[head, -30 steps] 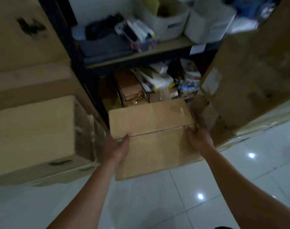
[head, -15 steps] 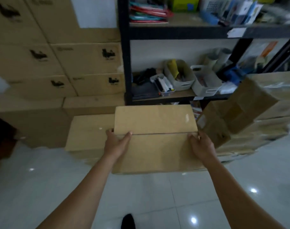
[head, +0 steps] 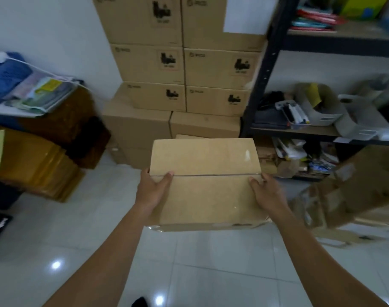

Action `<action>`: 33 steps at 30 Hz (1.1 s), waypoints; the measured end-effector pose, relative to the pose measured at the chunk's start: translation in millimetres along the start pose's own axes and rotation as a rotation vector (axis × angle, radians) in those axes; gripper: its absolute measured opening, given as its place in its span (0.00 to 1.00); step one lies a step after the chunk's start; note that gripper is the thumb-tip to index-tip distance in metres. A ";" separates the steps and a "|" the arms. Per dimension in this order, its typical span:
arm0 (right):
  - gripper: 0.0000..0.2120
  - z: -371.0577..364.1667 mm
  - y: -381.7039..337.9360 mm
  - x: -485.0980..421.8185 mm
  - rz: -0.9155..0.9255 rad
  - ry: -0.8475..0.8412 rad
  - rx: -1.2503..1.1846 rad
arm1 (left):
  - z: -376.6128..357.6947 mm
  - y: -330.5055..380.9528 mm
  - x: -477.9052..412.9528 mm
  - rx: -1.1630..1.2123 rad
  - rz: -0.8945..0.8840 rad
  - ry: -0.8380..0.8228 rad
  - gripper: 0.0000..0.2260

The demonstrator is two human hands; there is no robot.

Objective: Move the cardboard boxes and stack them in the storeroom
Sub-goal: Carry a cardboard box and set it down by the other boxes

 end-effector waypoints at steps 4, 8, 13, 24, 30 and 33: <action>0.26 -65.0 -52.3 -3.7 -0.009 -0.024 -0.061 | 69.8 -18.9 -46.3 -0.022 0.011 0.002 0.31; 0.25 -142.7 -108.2 -0.8 -0.014 -0.013 -0.086 | 150.3 -43.2 -92.2 -0.088 0.018 0.015 0.31; 0.25 -227.0 -172.7 -16.5 0.014 -0.074 -0.048 | 229.4 -62.0 -150.0 -0.124 0.030 0.066 0.31; 0.24 -392.9 -195.2 -156.9 -0.074 -0.189 -0.043 | 248.8 -170.6 -325.3 -0.231 0.144 0.000 0.30; 0.21 -484.7 -140.8 -249.8 -0.198 -0.114 0.069 | 195.6 -271.6 -435.4 -0.208 0.222 -0.110 0.22; 0.22 -536.5 -97.7 -296.7 -0.284 -0.076 0.094 | 154.7 -327.8 -489.9 -0.179 0.196 -0.171 0.18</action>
Point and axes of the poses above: each hand's wrist, its own x-axis away from the middle knuckle, its own z-axis out of the back of the hand, y = z × x, the point moved 3 cm from there along -x, towards the middle knuckle, and after that the axes turned 6 degrees about -y, right-handed, at the moved point
